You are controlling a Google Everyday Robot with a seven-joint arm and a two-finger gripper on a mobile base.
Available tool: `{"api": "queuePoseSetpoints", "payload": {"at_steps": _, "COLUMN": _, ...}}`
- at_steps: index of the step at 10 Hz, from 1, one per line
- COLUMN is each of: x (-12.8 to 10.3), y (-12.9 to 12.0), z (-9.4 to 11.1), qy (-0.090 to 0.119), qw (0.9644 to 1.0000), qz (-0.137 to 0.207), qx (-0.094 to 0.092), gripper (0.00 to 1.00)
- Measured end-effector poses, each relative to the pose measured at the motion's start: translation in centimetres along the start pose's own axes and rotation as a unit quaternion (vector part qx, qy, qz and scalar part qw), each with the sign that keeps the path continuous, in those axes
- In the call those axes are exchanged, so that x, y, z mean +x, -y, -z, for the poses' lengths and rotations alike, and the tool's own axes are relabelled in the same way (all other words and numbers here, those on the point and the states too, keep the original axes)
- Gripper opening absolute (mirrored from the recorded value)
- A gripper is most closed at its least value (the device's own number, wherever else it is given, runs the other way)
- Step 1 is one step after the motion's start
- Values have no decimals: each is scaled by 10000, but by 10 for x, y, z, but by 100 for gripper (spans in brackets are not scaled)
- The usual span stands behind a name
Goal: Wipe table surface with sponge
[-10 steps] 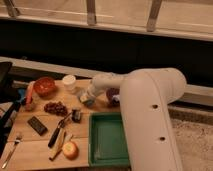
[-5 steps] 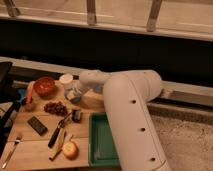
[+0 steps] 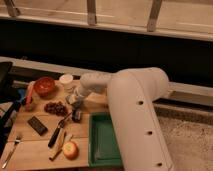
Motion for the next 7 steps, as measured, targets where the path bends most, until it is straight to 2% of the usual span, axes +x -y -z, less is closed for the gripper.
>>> {"api": "queuePoseSetpoints", "payload": {"at_steps": 1, "x": 16, "y": 13, "z": 12, "qy": -85, "qw": 9999, "qz": -47, "qx": 100, "gripper": 0}}
{"api": "queuePoseSetpoints", "payload": {"at_steps": 3, "x": 20, "y": 25, "z": 19, "qy": -152, "qw": 9997, "qz": -35, "qx": 207, "gripper": 0}}
{"api": "queuePoseSetpoints", "payload": {"at_steps": 5, "x": 8, "y": 43, "z": 18, "qy": -188, "qw": 9992, "qz": 18, "qx": 338, "gripper": 0}}
{"api": "queuePoseSetpoints", "payload": {"at_steps": 7, "x": -15, "y": 48, "z": 7, "qy": -186, "qw": 9990, "qz": 115, "qx": 382, "gripper": 0}}
